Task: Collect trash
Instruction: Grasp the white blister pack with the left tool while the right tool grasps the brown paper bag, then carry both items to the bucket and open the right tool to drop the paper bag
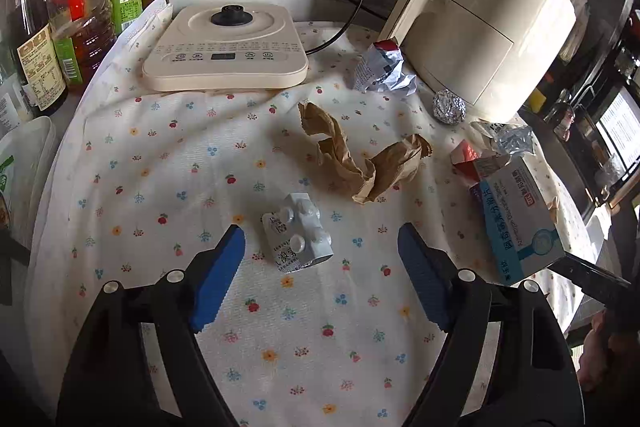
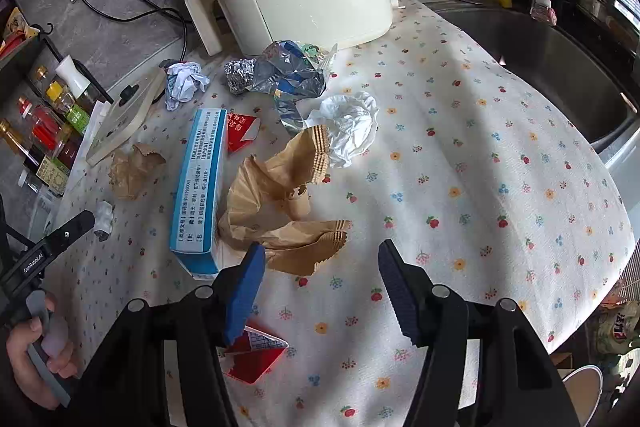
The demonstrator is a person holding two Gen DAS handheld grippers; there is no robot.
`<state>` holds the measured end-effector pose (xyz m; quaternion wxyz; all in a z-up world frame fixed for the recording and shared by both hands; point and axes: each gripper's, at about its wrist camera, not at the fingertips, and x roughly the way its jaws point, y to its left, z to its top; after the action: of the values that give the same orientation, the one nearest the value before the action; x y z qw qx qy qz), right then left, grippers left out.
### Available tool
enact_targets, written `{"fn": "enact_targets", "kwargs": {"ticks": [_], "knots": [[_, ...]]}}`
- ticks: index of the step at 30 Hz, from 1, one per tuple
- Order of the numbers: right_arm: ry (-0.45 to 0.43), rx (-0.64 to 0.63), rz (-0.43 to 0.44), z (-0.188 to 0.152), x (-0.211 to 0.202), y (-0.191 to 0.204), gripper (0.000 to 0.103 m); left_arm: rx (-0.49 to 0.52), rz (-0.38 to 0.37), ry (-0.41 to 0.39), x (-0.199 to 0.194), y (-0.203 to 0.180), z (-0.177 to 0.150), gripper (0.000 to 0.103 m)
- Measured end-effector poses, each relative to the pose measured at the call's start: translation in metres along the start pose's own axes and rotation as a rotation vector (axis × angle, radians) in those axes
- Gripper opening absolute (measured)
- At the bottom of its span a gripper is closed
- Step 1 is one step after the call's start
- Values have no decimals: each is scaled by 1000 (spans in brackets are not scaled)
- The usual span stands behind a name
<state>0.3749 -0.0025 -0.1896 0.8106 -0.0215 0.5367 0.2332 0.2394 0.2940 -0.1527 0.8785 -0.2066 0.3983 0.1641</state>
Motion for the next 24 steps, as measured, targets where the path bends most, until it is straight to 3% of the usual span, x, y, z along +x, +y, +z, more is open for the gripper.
{"fn": "enact_targets", "kwargs": {"ticks": [2, 3, 4, 5, 6, 7, 17, 24], "knots": [[24, -4, -5, 0, 10, 3, 45, -4, 11, 22, 9, 5, 2, 69], [9, -16, -25, 0, 10, 5, 37, -4, 17, 33, 13, 7, 2, 63], [16, -29, -33, 0, 12, 7, 24, -1, 18, 44, 17, 7, 1, 58], [13, -39, -48, 1, 12, 8, 19, 7, 30, 48, 19, 7, 1, 51], [18, -39, -54, 1, 13, 7, 8, 21, 47, 39, 19, 5, 0, 40], [20, -29, -50, 1, 12, 4, 4, 24, 51, 46, 20, 4, 1, 38], [-49, 24, -69, -5, -30, -33, 2, 6, 41, -23, -11, -15, -2, 35], [-79, 52, -86, -24, -76, -77, 2, 29, -1, -41, -34, -61, -21, 35]]}}
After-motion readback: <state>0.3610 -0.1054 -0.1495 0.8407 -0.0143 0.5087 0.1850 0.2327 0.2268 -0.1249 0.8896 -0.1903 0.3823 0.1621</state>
